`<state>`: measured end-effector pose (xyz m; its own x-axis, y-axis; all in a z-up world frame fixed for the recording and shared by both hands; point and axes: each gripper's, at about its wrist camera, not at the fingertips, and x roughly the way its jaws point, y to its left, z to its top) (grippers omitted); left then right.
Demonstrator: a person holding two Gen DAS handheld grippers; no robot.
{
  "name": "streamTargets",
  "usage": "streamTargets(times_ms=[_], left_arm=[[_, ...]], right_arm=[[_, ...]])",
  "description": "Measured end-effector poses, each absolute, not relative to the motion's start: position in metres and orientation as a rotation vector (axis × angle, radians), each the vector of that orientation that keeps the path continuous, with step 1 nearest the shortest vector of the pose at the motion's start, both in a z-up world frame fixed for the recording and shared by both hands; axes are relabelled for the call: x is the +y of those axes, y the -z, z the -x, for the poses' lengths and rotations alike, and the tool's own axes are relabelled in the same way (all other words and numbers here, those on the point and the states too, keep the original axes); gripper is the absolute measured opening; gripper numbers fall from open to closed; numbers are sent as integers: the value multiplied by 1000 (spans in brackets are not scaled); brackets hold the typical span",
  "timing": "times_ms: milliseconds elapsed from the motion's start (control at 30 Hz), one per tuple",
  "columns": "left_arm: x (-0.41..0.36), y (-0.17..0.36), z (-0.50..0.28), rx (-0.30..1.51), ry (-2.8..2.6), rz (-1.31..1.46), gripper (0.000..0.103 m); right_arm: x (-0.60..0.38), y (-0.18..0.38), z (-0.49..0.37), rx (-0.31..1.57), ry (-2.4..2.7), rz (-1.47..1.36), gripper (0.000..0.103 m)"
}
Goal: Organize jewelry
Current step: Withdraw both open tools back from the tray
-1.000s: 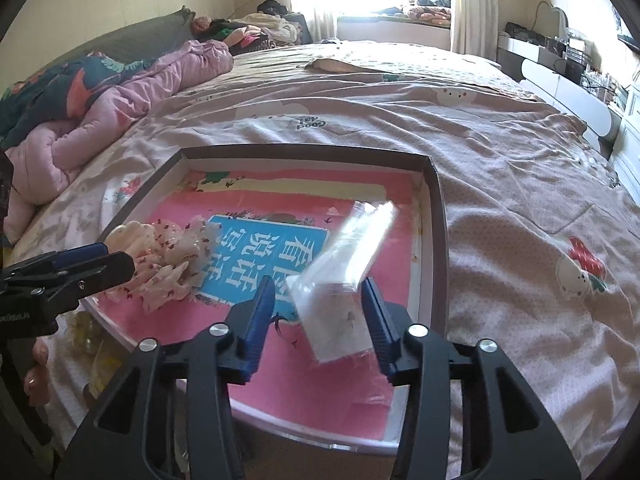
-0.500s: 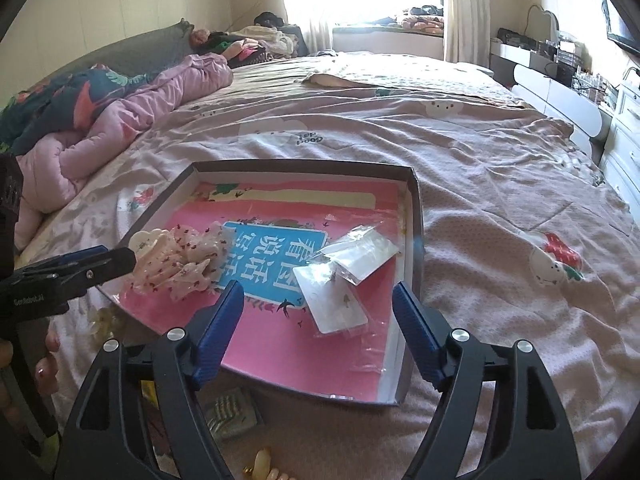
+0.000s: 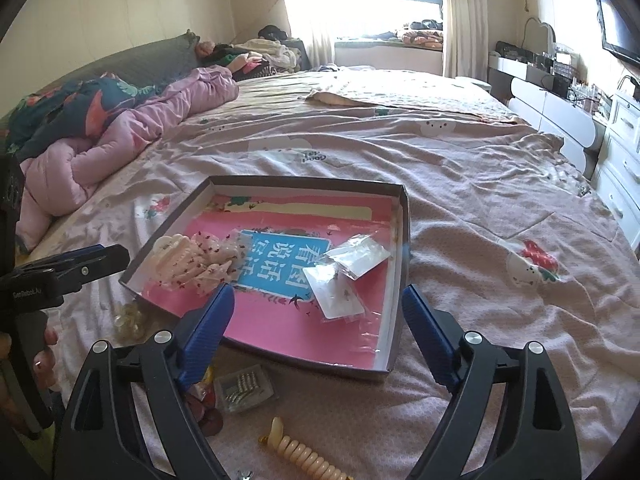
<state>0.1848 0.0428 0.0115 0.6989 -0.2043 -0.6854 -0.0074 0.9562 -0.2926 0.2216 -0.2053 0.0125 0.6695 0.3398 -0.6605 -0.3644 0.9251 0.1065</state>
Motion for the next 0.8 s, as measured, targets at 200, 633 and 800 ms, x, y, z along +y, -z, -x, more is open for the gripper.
streamTargets(times_ms=[200, 633, 800], left_arm=[[47, -21, -170, 774, 102, 279, 91], [55, -33, -144, 752, 82, 272, 91], [56, -33, -137, 753, 76, 269, 91]], right_arm=[[-208, -24, -208, 716, -402, 39, 83], [-211, -37, -176, 685, -433, 52, 86], [-214, -39, -168, 681, -444, 56, 86]])
